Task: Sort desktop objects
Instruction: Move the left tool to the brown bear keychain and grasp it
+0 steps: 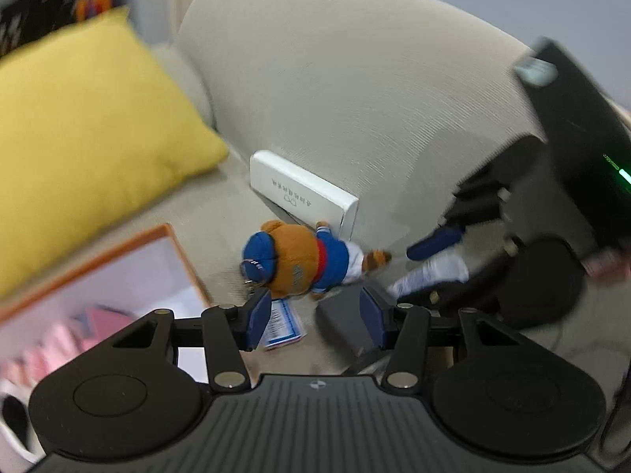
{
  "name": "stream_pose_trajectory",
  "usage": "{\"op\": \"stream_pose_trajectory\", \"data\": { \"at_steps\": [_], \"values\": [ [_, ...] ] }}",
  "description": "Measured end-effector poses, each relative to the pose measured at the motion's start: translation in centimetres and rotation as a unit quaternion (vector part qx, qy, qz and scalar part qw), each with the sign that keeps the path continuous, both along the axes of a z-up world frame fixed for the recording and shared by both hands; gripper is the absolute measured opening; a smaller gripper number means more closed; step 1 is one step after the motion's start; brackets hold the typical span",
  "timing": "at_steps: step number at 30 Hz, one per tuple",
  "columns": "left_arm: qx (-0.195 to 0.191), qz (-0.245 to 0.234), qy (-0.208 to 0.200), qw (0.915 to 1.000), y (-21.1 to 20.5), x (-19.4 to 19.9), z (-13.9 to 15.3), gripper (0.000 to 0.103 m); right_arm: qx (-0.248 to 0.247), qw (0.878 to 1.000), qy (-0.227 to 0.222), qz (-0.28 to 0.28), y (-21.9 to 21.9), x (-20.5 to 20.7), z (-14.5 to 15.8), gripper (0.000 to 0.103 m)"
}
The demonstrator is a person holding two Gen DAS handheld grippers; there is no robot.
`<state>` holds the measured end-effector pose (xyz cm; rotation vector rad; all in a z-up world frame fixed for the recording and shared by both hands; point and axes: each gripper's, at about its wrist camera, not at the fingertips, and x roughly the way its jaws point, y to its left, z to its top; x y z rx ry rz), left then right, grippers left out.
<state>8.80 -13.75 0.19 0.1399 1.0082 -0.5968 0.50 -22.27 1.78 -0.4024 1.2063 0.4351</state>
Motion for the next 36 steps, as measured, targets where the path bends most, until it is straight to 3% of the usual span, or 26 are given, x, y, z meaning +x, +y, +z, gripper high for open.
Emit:
{"op": "stream_pose_trajectory", "data": {
  "at_steps": [4,9,15,23,26,31,36],
  "values": [
    [-0.038,0.049,0.068,0.9958,-1.7,3.2,-1.9,0.058,-0.006,1.0,0.008,0.019,-1.2,0.9,0.0,0.039],
    [-0.031,0.105,0.128,0.9858,-3.6,5.8,-5.0,0.058,-0.009,0.999,0.012,0.036,-1.3,3.2,-0.8,0.036],
    [-0.044,0.174,0.177,0.9676,-3.2,7.6,-7.1,0.057,-0.025,0.997,0.037,0.07,-0.1,5.6,-2.6,0.036],
    [-0.039,0.232,0.22,0.9467,-3.3,9.2,-9.5,0.058,-0.04,0.996,0.051,0.063,0.1,6.9,-4.0,0.036],
    [-0.044,0.243,0.232,0.9408,-3.3,9.7,-10.2,0.068,-0.032,0.996,0.054,0.058,0.0,7.1,-4.0,0.036],
    [-0.044,0.264,0.228,0.9362,-3.6,10.4,-10.5,0.074,-0.037,0.996,0.057,0.053,0.1,7.2,-4.3,0.038],
    [-0.061,0.264,0.22,0.9372,-2.9,10.6,-10.9,0.066,-0.031,0.996,0.058,0.053,0.2,7.2,-4.0,0.039]
  ]
}}
